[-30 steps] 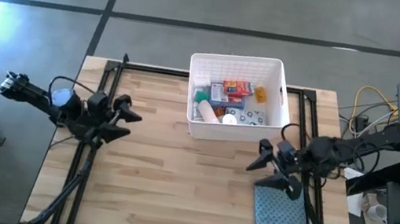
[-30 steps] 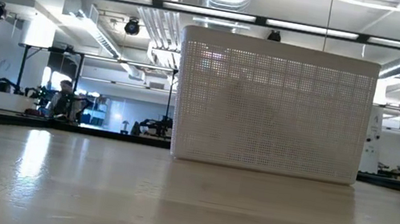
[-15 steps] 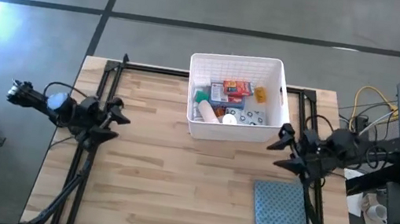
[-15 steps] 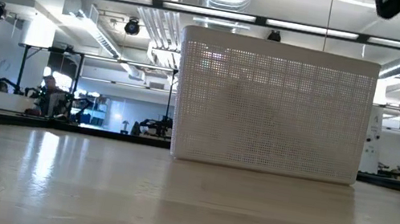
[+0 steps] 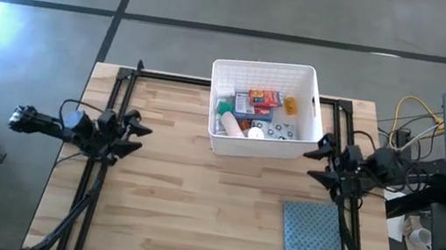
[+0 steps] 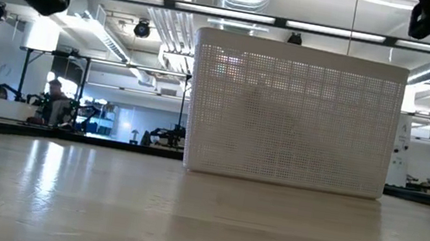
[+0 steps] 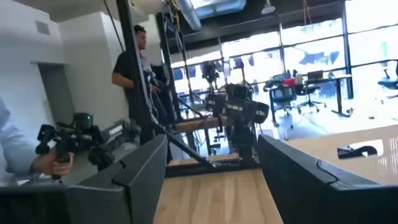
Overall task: Pick & place medical supplies in basket/bin
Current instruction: Return to Home Position
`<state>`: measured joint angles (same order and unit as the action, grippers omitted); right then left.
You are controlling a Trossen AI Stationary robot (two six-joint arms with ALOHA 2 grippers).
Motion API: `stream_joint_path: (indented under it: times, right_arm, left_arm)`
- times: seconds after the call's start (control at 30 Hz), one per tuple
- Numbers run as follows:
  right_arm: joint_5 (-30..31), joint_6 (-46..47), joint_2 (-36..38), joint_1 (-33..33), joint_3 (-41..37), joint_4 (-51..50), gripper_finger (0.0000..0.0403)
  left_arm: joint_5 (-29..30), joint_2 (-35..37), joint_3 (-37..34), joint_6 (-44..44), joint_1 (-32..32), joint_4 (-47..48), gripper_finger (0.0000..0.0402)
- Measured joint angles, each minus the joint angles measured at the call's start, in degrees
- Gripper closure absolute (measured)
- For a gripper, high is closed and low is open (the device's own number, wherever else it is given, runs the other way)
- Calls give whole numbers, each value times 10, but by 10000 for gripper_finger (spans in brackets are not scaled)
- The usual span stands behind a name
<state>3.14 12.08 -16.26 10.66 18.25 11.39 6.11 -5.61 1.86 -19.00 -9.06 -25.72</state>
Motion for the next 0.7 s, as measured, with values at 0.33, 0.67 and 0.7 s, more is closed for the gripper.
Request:
stream_joint_path:
  times: [0.33, 0.67, 0.7]
  right_arm:
    - [24, -1, 91, 0, -58, -5, 163]
    - [59, 49, 109, 1, -80, -10, 163]
    - [59, 29, 109, 1, -80, -11, 163]
  left_arm:
    - [102, -4, -13, 15, 34, 17, 157]
    - [153, -19, -12, 16, 36, 55, 157]
    - [153, -21, -12, 28, 36, 54, 157]
